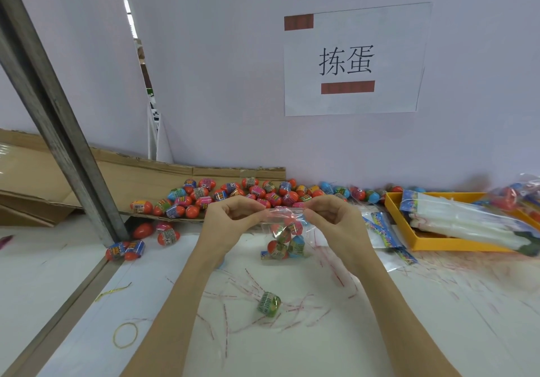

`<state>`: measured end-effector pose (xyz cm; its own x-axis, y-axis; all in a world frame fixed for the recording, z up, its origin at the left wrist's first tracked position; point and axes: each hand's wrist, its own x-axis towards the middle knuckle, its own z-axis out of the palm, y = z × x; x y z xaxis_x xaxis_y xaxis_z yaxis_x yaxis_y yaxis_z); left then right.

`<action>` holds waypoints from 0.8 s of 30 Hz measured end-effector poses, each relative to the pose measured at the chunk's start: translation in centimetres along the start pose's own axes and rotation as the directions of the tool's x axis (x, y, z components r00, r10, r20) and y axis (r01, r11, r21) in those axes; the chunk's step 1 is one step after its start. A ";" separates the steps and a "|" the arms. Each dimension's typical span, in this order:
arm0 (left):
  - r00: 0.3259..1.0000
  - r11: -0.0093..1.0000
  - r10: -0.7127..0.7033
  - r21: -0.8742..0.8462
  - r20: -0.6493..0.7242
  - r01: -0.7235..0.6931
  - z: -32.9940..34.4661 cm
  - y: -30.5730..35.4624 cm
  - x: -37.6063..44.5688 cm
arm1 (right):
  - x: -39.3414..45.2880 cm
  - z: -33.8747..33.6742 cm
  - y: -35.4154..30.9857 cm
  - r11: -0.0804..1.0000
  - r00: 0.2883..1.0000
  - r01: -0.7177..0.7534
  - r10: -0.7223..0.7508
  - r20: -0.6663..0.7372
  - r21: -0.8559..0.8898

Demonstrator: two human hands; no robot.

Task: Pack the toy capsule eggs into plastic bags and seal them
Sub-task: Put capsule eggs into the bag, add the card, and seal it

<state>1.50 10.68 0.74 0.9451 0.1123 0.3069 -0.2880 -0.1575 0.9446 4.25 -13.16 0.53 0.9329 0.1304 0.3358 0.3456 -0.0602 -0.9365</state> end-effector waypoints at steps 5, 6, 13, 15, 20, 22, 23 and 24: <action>0.998 0.999 0.011 -0.033 0.068 -0.009 -0.1 0.5 -0.2 | -0.2 0.5 -0.4 0.996 0.996 0.088 -0.089 -0.029 -0.021; 0.995 1.000 0.011 -0.021 0.103 -0.009 0.0 0.5 -0.2 | -0.2 0.5 -0.5 0.996 0.996 0.086 -0.086 -0.016 -0.003; 0.994 0.986 0.043 0.157 0.104 -0.060 2.2 1.7 -0.5 | -0.6 1.9 -1.6 0.987 0.991 0.095 -0.107 0.084 0.132; 0.999 0.998 0.004 0.070 -0.032 -0.002 2.4 1.6 -0.4 | -0.6 1.8 -1.6 0.988 0.998 0.052 -0.058 0.036 0.147; 0.973 0.973 -0.143 -0.207 -0.181 0.104 2.0 1.6 -0.2 | -0.4 0.9 -1.1 0.998 0.996 -0.064 0.062 0.063 0.024; 0.974 0.966 -0.159 -0.231 -0.163 0.119 2.0 1.6 -0.1 | -0.5 1.0 -1.0 0.989 0.992 -0.118 0.113 0.049 0.094; 0.974 0.962 -0.168 -0.240 -0.153 0.128 2.0 1.7 -0.1 | -0.5 1.1 -1.1 0.976 0.988 -0.154 0.148 0.050 0.152; 0.972 0.959 -0.178 -0.247 -0.151 0.138 2.0 1.7 -0.1 | -0.5 1.1 -1.1 0.961 0.981 -0.191 0.184 0.054 0.202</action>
<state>1.22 8.41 2.09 0.9470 0.2854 0.1476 -0.1844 0.1066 0.9771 3.26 -12.11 1.32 0.9737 0.1699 0.1520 0.1333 0.1168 -0.9842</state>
